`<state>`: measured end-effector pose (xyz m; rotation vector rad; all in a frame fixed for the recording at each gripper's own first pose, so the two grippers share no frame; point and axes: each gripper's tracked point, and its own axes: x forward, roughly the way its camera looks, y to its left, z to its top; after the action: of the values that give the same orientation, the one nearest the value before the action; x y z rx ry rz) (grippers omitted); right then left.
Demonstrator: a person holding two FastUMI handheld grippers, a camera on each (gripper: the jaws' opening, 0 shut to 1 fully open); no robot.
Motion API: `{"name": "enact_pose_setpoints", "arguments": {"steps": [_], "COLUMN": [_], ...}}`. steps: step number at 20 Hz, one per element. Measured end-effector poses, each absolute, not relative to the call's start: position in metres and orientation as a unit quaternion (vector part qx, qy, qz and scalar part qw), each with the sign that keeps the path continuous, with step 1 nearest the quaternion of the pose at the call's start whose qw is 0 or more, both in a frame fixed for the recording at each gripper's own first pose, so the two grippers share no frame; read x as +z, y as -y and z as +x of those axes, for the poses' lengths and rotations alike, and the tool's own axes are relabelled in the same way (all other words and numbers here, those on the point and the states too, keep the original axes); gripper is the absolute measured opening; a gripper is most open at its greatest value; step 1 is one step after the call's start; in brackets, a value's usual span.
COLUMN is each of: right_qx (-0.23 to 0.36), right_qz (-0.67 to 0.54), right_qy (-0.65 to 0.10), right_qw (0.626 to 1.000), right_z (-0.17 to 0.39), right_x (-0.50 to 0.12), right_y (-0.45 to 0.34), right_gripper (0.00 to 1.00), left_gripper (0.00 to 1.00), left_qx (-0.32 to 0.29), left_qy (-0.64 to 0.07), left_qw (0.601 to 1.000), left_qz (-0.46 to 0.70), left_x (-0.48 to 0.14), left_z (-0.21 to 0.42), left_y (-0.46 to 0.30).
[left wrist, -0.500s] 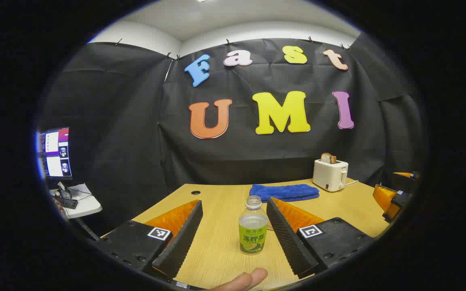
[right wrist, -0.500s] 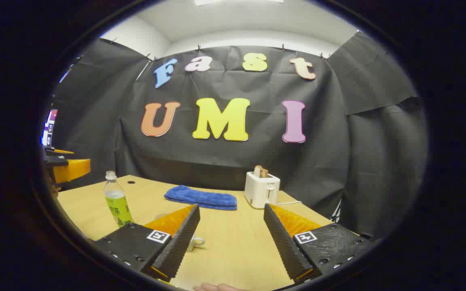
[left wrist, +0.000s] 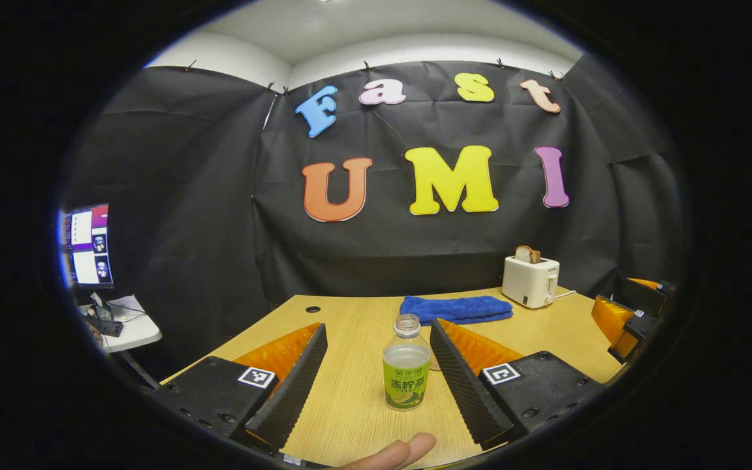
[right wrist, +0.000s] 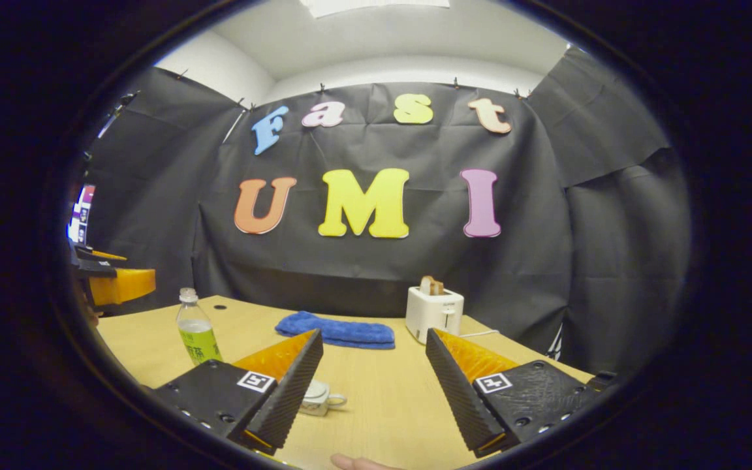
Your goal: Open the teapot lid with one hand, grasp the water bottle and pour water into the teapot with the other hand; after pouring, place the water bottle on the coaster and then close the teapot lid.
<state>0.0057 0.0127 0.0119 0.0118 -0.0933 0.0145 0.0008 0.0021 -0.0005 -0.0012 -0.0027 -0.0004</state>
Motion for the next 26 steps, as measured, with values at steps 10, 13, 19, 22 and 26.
{"name": "enact_pose_setpoints", "arguments": {"steps": [10, 13, 19, 22, 26], "right_qx": [0.028, 0.049, 0.104, 0.114, 0.111], "right_qz": [0.030, 0.029, 0.034, 0.037, 0.042], "right_qy": [-0.001, -0.025, -0.055, -0.075, -0.103], "right_qw": [0.999, 0.998, 0.992, 0.990, 0.988], "right_z": [0.019, 0.036, 0.080, 0.093, 0.104], "right_x": [-0.025, -0.048, -0.081, -0.098, -0.120], "right_y": [-0.031, -0.051, -0.104, -0.120, -0.122], "right_gripper": [0.95, 0.95, 0.89, 0.80, 0.58], "left_gripper": [0.99, 0.99, 0.99, 0.99, 0.99], "left_qx": [0.003, 0.006, 0.016, 0.021, 0.023], "left_qy": [-0.005, -0.007, -0.024, -0.030, -0.031], "left_qw": [1.000, 1.000, 1.000, 0.999, 0.999], "left_qz": [-0.001, -0.003, 0.000, 0.002, 0.001], "left_x": [-0.006, -0.009, -0.021, -0.025, -0.027], "left_z": [0.006, 0.008, 0.018, 0.021, 0.021], "left_y": [-0.004, -0.005, -0.008, -0.010, -0.012]}}
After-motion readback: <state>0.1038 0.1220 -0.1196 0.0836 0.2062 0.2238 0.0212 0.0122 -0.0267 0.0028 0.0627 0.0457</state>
